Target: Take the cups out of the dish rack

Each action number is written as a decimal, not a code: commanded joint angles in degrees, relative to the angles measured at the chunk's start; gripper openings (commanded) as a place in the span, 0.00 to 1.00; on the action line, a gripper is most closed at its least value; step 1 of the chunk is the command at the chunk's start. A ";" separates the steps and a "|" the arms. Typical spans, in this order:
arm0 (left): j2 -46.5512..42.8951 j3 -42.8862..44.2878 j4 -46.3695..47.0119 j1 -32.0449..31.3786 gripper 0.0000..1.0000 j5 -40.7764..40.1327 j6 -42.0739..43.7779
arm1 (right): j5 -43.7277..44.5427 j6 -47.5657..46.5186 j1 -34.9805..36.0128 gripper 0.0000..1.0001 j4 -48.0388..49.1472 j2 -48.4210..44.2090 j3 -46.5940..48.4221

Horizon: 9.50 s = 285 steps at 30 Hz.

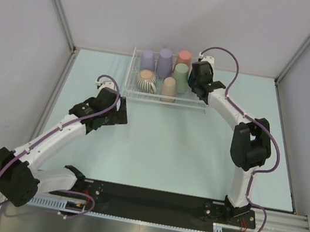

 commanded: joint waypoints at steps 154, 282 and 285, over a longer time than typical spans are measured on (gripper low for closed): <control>20.19 30.75 -19.08 1.93 0.00 -1.39 9.58 | -6.77 16.08 6.19 0.99 -9.17 -51.60 -26.96; -13.20 4.11 4.40 -4.48 1.00 9.25 6.32 | 2.72 5.63 12.96 0.99 -16.99 15.28 31.49; -12.85 4.11 4.58 -4.40 1.00 9.07 6.41 | 2.27 5.37 12.43 0.99 -16.03 15.90 31.40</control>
